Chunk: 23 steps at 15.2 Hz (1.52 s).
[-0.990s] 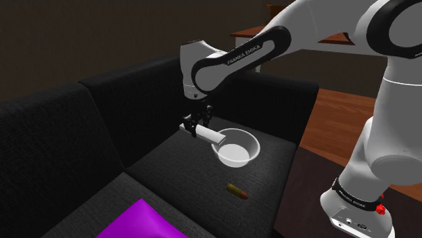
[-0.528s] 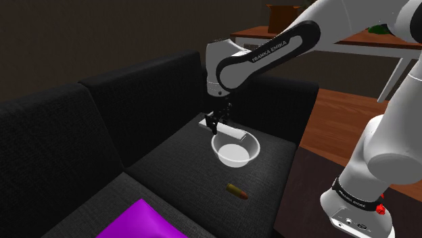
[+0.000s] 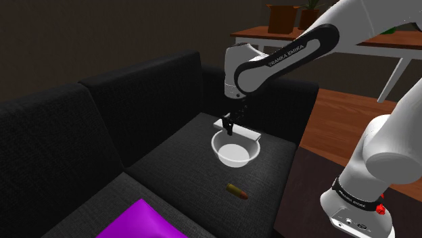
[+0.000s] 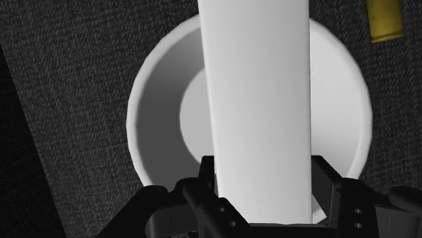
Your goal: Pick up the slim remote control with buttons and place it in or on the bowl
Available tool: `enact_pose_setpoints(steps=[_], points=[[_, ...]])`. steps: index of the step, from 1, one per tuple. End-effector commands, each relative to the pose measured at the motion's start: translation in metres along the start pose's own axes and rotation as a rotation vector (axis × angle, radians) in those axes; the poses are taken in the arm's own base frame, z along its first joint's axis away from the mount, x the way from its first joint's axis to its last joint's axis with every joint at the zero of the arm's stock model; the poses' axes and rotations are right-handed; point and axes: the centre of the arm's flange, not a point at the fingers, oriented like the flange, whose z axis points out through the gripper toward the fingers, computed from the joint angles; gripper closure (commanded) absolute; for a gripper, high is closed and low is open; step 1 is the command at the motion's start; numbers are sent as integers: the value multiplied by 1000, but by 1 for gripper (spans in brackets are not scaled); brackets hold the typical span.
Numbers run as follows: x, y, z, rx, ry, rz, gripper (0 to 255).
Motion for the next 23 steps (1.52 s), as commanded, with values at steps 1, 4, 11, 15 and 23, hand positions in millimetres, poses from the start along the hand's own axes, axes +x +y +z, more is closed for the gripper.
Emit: enact_pose_setpoints(steps=[1,4,11,15,23], points=[[0,1,11,0,1,0,255],[1,1,27,0,1,0,255],[2,2,55,0,1,0,255],[2,2,55,0,1,0,255],[2,2,55,0,1,0,0]])
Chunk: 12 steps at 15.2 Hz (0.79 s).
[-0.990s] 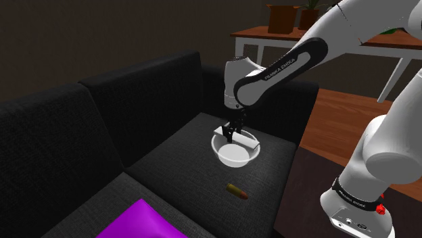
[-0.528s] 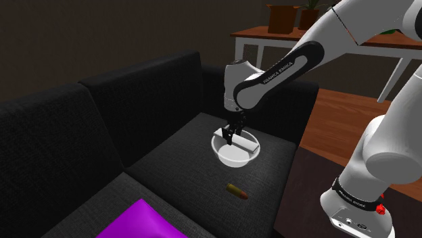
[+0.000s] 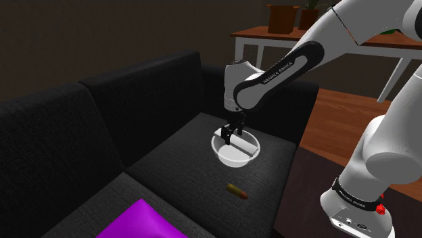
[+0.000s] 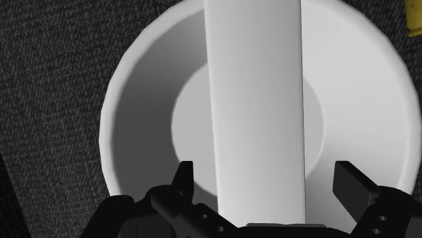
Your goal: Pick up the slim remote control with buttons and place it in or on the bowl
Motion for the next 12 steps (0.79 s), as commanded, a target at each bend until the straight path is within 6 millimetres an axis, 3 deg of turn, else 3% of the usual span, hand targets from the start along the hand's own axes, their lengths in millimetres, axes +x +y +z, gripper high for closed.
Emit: enact_pose_setpoints(steps=[1,4,12], points=[[0,0,-13,0,0,0,0],[0,0,-50,0,0,0,0],[0,0,-50,0,0,0,0]])
